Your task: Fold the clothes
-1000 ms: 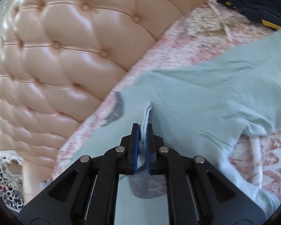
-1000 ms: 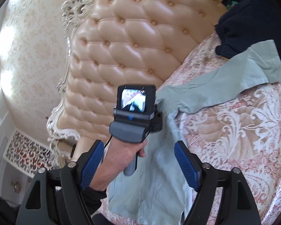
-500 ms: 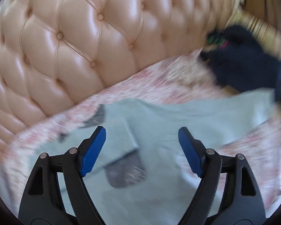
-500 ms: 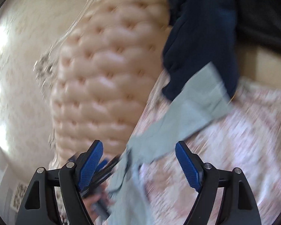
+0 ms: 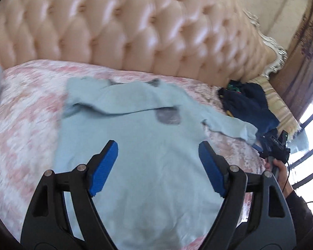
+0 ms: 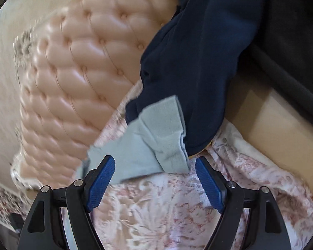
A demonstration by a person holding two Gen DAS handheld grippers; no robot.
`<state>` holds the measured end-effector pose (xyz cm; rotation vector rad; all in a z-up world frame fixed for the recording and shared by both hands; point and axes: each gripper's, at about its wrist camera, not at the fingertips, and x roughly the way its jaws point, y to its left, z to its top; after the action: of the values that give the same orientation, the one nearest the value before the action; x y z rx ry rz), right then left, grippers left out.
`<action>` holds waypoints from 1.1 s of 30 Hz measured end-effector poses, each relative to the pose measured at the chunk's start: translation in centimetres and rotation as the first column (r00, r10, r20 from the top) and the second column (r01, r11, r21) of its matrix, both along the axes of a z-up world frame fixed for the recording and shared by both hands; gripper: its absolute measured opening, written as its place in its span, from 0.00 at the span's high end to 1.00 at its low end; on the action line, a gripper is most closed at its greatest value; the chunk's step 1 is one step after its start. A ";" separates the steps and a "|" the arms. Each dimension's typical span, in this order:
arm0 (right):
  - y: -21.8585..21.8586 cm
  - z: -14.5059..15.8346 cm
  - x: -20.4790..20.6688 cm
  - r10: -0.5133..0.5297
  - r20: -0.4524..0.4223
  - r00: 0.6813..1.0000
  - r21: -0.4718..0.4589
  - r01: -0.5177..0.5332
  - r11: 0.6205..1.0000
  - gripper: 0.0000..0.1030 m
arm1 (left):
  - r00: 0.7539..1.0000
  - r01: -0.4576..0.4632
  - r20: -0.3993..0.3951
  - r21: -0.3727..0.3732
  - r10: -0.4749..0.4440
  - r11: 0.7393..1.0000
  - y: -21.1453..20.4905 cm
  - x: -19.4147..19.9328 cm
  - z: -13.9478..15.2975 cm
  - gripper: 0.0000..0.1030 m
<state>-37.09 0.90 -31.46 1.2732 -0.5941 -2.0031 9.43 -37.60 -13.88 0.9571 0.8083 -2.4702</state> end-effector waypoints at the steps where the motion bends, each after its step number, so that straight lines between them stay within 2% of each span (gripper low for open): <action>1: -0.5 0.0 0.1 0.018 -0.013 1.000 0.016 -0.017 1.000 0.34 | 1.000 -0.011 0.006 -0.003 0.011 1.000 -0.1 0.5 0.0 0.21; 4: -1.8 0.0 -0.1 0.067 -0.018 0.998 0.018 -0.067 0.998 0.57 | 0.999 -0.034 0.019 0.000 0.034 0.999 -0.3 1.5 -0.5 0.21; 8: -2.6 -0.4 -0.3 0.050 -0.006 0.999 0.062 -0.049 0.997 0.58 | 0.998 -0.044 0.037 0.010 0.044 0.999 0.0 2.3 -1.1 0.21; 15: -2.3 -0.4 -0.2 -0.025 0.023 0.999 0.040 0.024 0.999 0.55 | 0.999 -0.022 0.047 0.025 0.021 0.999 0.8 2.2 -1.5 0.21; 18: -1.8 -0.5 -0.2 -0.030 0.034 0.999 0.002 0.030 1.000 0.42 | 0.999 -0.020 0.046 0.026 0.019 0.999 1.0 2.1 -1.4 0.21; 24: -2.0 -0.3 -0.6 -0.015 0.020 1.000 0.026 0.014 1.000 0.41 | 0.999 -0.030 0.044 0.030 0.029 0.999 0.9 2.4 -1.4 0.21; 26: -2.3 -0.2 -0.6 -0.004 0.017 1.000 0.027 0.003 1.000 0.46 | 0.998 -0.038 0.047 0.038 0.036 0.999 0.8 2.5 -1.5 0.21; 28: -2.1 0.0 -0.5 0.005 0.021 1.000 0.000 -0.005 1.000 0.78 | 0.998 -0.040 0.050 0.044 0.038 0.998 0.7 2.5 -1.6 0.21; 30: -1.7 0.3 -0.4 0.009 0.019 1.000 -0.033 -0.008 0.999 0.93 | 0.998 -0.039 0.052 0.049 0.037 0.998 0.8 2.4 -1.6 0.21; 33: -1.3 1.6 -0.2 -0.002 -0.008 1.000 -0.041 0.002 0.999 0.93 | 0.998 -0.032 0.049 0.055 0.030 0.998 1.0 2.4 -1.5 0.21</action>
<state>-37.33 -0.38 -29.89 1.2397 -0.6294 -1.9869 11.78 -36.56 -15.41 1.0120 0.8737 -2.4004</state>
